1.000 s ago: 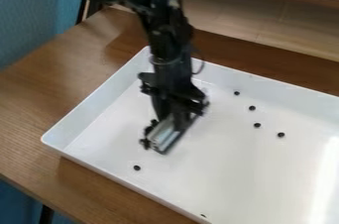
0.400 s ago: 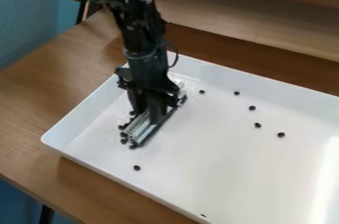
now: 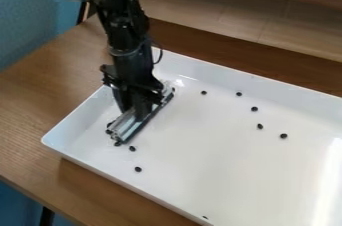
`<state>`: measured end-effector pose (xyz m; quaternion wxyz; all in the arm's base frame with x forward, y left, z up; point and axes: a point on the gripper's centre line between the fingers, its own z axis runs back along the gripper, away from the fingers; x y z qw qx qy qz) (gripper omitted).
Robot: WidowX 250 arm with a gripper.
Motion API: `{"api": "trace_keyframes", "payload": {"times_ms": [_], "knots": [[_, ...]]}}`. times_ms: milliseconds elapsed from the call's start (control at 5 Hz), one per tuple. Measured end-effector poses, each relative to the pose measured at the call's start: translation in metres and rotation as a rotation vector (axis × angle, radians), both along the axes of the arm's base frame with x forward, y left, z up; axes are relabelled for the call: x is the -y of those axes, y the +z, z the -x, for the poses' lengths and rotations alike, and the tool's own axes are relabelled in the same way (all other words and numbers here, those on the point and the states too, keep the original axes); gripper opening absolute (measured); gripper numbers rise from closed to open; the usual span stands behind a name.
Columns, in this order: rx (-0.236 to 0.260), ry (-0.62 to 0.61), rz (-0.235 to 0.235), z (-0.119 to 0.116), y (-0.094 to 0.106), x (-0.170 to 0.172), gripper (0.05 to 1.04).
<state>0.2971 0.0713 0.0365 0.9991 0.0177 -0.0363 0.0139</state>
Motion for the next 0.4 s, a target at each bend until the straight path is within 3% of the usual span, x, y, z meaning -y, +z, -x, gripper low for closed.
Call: {"api": "trace_keyframes", "payload": {"times_ms": [400], "knots": [[-0.034, 0.018, 0.036, 0.0083, 0.0074, 0.0111, 0.366]]}}
